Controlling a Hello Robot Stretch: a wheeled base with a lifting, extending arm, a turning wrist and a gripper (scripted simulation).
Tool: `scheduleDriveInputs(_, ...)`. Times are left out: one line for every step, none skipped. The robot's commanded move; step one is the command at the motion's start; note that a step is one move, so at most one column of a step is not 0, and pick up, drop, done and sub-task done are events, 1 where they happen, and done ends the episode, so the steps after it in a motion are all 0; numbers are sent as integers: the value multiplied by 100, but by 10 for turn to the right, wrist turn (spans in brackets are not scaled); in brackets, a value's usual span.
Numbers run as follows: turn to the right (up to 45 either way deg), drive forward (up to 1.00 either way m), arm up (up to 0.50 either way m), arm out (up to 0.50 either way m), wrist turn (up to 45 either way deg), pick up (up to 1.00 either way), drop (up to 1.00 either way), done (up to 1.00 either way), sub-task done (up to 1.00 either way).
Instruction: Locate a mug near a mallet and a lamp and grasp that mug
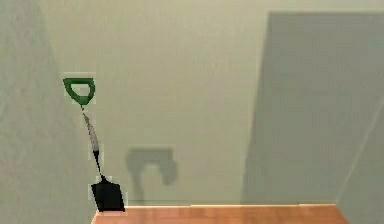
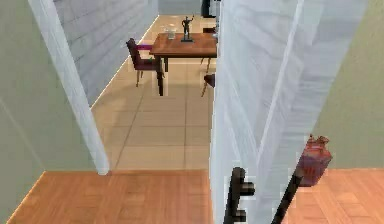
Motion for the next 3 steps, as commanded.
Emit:
scheduleDriveInputs(450, 0, 0, 0, 0, 0, 0, 0, 0)
scheduleDriveInputs(180, 0, 0, 0, 0, 0, 0, 0, 0)
scheduleDriveInputs(0, 55, 0, 0, 0, 0, 0, 0, 0)
